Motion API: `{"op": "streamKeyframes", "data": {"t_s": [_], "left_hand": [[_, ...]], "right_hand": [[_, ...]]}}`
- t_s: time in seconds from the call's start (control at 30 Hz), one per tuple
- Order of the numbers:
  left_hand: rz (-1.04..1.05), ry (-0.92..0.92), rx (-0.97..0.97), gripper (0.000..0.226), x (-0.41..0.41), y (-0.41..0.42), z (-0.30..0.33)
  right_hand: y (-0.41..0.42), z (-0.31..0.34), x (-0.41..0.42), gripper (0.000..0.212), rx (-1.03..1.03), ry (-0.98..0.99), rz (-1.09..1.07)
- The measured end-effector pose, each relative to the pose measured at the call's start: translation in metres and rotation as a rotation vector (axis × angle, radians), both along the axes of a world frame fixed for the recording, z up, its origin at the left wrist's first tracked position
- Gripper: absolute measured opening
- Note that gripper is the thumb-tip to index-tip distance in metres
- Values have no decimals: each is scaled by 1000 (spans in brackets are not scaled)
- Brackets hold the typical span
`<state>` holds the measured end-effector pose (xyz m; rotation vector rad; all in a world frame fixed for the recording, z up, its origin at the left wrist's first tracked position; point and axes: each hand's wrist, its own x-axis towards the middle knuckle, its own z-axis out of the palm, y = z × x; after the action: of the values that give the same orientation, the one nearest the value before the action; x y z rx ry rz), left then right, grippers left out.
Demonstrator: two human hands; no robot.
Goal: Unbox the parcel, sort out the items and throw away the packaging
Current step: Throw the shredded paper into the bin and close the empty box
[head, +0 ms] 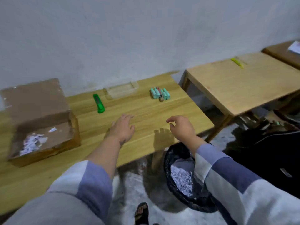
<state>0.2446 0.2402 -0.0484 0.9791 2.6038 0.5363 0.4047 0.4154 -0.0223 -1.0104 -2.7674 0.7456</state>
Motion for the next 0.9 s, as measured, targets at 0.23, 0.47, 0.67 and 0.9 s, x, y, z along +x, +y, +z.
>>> {"op": "streamKeyframes", "data": {"t_s": [0.23, 0.47, 0.67, 0.9], "left_hand": [[296, 92, 15, 49, 7, -120, 36], [573, 112, 101, 66, -4, -246, 37], [710, 38, 165, 98, -29, -304, 17], [733, -122, 277, 122, -86, -337, -14]], "right_hand": [[-86, 26, -68, 26, -27, 63, 340], [-175, 45, -130, 25, -36, 117, 583], [-215, 48, -202, 30, -46, 107, 617], [-238, 40, -305, 51, -134, 128, 475]]}}
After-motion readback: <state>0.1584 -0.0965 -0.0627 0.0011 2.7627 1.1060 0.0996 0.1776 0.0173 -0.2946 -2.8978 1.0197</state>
